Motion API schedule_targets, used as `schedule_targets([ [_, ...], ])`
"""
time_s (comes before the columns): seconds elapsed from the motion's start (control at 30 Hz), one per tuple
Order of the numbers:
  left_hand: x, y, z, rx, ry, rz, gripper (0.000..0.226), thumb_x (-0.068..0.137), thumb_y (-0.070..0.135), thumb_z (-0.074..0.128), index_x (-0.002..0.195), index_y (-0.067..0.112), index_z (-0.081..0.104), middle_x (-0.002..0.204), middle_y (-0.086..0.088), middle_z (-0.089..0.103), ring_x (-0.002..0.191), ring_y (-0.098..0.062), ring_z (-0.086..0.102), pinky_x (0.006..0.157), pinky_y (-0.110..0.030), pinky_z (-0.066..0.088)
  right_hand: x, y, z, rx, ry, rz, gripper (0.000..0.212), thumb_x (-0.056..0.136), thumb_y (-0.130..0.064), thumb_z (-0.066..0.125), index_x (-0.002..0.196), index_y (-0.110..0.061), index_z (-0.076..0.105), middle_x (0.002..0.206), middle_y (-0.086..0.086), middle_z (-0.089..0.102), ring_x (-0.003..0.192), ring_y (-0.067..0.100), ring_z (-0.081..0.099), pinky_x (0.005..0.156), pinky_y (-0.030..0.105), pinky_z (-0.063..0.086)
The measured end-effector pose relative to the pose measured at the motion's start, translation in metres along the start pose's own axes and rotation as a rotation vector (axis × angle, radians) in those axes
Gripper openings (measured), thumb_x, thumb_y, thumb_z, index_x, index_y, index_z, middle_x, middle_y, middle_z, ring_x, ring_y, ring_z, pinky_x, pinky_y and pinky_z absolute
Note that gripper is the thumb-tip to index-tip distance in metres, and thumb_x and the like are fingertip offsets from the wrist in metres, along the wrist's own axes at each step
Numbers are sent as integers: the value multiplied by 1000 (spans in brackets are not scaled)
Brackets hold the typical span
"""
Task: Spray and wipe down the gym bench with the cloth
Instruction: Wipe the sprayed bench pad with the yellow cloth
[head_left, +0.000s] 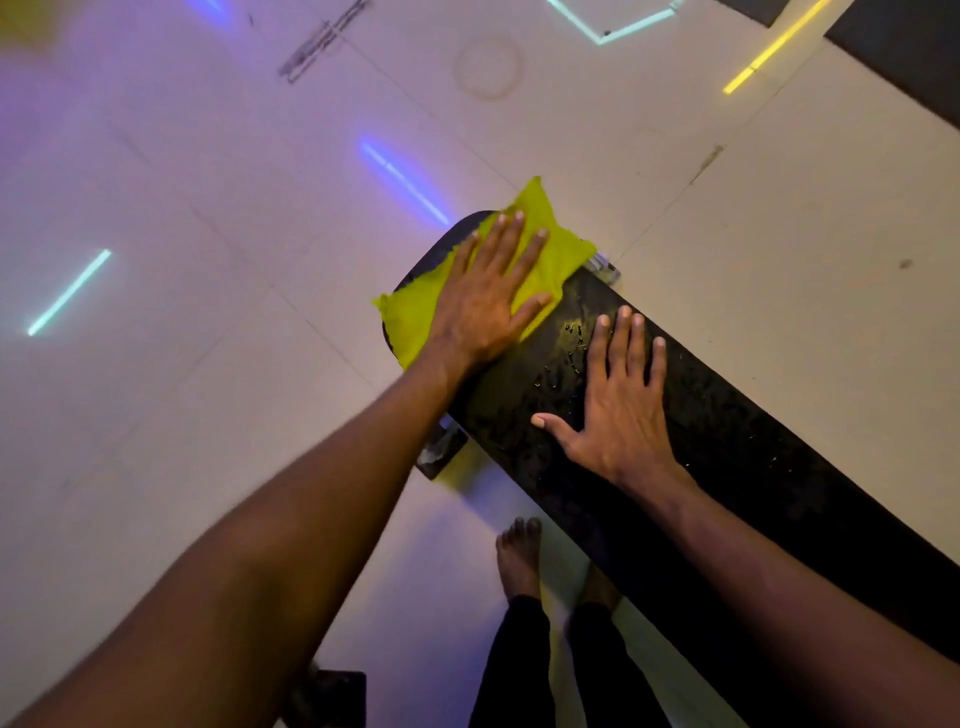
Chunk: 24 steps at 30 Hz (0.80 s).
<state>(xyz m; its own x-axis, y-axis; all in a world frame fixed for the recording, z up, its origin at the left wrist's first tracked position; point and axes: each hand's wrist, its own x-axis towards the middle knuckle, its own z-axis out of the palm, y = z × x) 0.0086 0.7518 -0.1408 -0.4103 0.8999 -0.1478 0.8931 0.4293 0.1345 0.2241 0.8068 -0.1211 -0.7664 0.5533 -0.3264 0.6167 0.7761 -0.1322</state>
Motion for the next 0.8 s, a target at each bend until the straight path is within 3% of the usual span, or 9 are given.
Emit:
schedule_targets([
  [0.17, -33, -44, 0, -24, 48, -162, 71, 104, 58, 24, 163, 22, 9, 172, -9, 6, 160, -24, 3, 129, -43, 12, 10, 0, -9, -58, -56, -75, 129, 82, -90, 34, 162, 3, -9, 171, 26, -14, 160, 41, -13, 129, 61, 4],
  [0.3, -80, -12, 14, -18, 55, -420, 74, 103, 55, 25, 163, 14, 11, 170, -20, 7, 159, -33, 5, 128, -49, 14, 15, -6, -14, -70, -155, -66, 142, 75, -97, 35, 158, 4, -21, 166, 29, -27, 156, 44, -24, 127, 64, -3],
  [0.4, -58, 0, 12, -15, 48, -299, 75, 103, 56, 24, 163, 14, 10, 170, -21, 6, 159, -34, 5, 128, -48, 13, 15, -10, -12, -62, -167, -44, 148, 71, -99, 37, 156, 5, -26, 164, 30, -31, 155, 44, -28, 126, 65, -6],
  [0.53, -3, -34, -2, -42, 34, -77, 72, 102, 60, 24, 163, 25, 11, 172, -8, 8, 159, -24, 7, 127, -45, 16, 16, -8, -9, -41, -146, -48, 148, 69, -101, 34, 157, 2, -25, 166, 27, -30, 156, 42, -28, 127, 64, -6],
  [0.67, -37, -49, 1, -112, 57, -200, 71, 104, 55, 28, 163, 22, 10, 172, -9, 7, 160, -25, 5, 128, -43, 14, 15, -9, -11, -41, -152, -37, 148, 68, -102, 33, 157, 1, -25, 166, 26, -31, 156, 41, -28, 127, 63, -4],
  [0.8, -91, -14, 15, -55, 55, -405, 74, 103, 54, 27, 163, 14, 10, 170, -20, 5, 159, -34, 3, 128, -49, 15, 15, -12, -9, -44, -139, -28, 147, 70, -100, 34, 156, 3, -25, 165, 28, -30, 155, 43, -27, 127, 65, -3],
])
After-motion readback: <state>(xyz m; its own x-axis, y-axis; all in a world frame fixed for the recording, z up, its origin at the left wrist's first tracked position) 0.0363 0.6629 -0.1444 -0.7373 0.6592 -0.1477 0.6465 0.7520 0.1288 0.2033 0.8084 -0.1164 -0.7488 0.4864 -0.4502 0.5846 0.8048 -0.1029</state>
